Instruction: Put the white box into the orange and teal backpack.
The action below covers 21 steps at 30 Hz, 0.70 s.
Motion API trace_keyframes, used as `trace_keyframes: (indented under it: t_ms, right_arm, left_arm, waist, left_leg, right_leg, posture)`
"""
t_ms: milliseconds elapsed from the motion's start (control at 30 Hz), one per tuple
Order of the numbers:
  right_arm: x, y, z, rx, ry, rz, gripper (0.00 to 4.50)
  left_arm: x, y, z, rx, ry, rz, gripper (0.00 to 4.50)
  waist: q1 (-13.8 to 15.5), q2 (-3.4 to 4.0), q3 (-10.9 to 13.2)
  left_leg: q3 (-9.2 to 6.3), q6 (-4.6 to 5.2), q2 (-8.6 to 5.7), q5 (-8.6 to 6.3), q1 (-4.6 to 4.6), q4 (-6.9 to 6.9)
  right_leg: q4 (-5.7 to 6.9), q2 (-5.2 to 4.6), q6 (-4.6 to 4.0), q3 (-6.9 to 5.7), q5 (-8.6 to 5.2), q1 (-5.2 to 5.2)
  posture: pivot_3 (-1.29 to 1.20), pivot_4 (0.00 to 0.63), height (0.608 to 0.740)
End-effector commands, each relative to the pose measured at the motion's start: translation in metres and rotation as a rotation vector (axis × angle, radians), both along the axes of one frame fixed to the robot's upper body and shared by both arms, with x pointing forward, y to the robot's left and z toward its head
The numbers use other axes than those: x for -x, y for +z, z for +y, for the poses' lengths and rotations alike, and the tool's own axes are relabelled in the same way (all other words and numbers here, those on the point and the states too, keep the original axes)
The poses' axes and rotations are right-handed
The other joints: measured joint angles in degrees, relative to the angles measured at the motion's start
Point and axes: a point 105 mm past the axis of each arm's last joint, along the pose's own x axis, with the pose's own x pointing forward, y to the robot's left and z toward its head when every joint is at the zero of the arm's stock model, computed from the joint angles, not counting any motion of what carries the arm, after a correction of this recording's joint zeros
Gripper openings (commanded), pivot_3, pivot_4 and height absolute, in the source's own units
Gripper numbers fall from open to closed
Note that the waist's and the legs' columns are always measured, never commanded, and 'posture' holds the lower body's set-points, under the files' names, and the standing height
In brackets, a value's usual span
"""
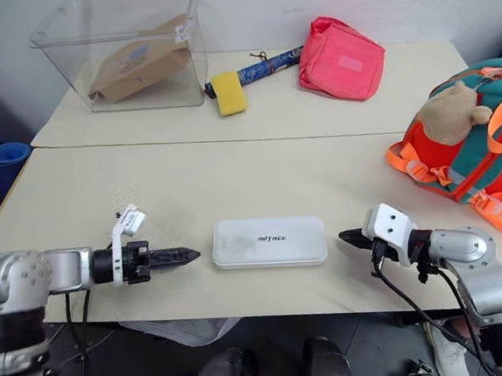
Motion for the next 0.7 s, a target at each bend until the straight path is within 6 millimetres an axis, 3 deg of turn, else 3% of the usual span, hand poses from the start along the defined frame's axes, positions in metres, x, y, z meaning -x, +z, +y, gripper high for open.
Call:
trace_keyframes:
  t_ms: [33, 333, 600, 700]
  right_arm:
    - [-0.003, 0.006, 0.008, 0.020, 0.044, -0.049, 0.00]
    - [-0.009, 0.003, 0.028, 0.010, 0.094, -0.041, 0.00]
    - [-0.011, 0.000, 0.042, -0.003, 0.132, -0.063, 0.00]
    - [-0.010, 0.000, 0.042, 0.007, 0.137, -0.069, 0.00]
  left_arm:
    - [-0.007, -0.008, -0.009, 0.019, 0.003, 0.070, 4.42]
    - [-0.007, -0.018, -0.041, -0.002, -0.097, 0.140, 4.42]
    - [-0.015, -0.008, -0.069, 0.114, -0.125, 0.153, 4.42]
    - [-0.011, 0.001, -0.073, 0.183, -0.156, 0.148, 3.85]
  waist:
    - [0.0, 0.00, 0.0]
    - [0.4, -0.03, 0.0]
    - [1.4, -0.05, 0.0]
    - [1.2, -0.06, 0.0]
  left_leg:
    - [0.00, 0.01, -0.03, 0.01, 0.01, 0.01]
    - [-0.07, 0.01, -0.13, 0.03, 0.03, 0.08]
    - [-0.09, 0.06, -0.21, 0.05, 0.01, 0.19]
    - [-0.11, 0.08, -0.23, 0.04, -0.05, 0.20]
  right_leg:
    - [-0.01, -0.02, 0.00, 0.01, 0.00, 0.00]
    - [0.00, -0.04, 0.00, 0.05, 0.00, 0.03]
    - [0.00, -0.02, 0.04, 0.04, 0.02, 0.06]
    - [0.01, -0.02, 0.08, 0.04, 0.05, 0.07]
  posture:
    - [0.00, 0.150, 0.740]
    - [0.00, 0.150, 0.740]
    - [0.00, 0.150, 0.740]
    - [0.00, 0.150, 0.740]
